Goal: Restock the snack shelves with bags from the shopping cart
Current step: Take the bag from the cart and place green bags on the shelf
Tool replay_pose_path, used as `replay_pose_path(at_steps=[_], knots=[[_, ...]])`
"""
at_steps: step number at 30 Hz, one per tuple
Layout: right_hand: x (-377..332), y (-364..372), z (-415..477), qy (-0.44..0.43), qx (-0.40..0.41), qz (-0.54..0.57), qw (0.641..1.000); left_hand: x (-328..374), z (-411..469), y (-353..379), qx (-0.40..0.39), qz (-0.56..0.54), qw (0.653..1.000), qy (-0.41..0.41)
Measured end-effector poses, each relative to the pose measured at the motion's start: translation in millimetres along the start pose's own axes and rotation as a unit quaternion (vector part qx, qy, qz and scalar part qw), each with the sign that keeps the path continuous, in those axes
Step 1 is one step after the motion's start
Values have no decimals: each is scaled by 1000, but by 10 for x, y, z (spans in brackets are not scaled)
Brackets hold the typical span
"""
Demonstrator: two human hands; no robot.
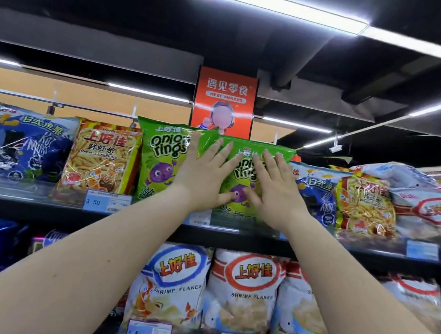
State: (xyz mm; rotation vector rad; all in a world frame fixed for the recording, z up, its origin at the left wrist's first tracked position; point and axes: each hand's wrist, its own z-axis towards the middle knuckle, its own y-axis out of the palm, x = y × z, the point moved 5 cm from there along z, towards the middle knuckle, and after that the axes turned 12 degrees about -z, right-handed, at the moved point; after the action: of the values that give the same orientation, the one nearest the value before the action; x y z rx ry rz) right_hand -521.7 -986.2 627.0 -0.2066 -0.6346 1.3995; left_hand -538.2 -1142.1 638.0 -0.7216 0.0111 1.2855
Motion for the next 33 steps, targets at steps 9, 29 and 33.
replay_pose_path(at_steps=[9,29,33], knots=[[-57,65,-204,-23,-11,6,1000,106,-244,63,43,6,999,9],[-373,-21,-884,-45,227,98,968,229,-814,-93,164,-91,982,2],[-750,209,-1193,-65,207,148,965,187,-1358,23,203,-124,971,9]])
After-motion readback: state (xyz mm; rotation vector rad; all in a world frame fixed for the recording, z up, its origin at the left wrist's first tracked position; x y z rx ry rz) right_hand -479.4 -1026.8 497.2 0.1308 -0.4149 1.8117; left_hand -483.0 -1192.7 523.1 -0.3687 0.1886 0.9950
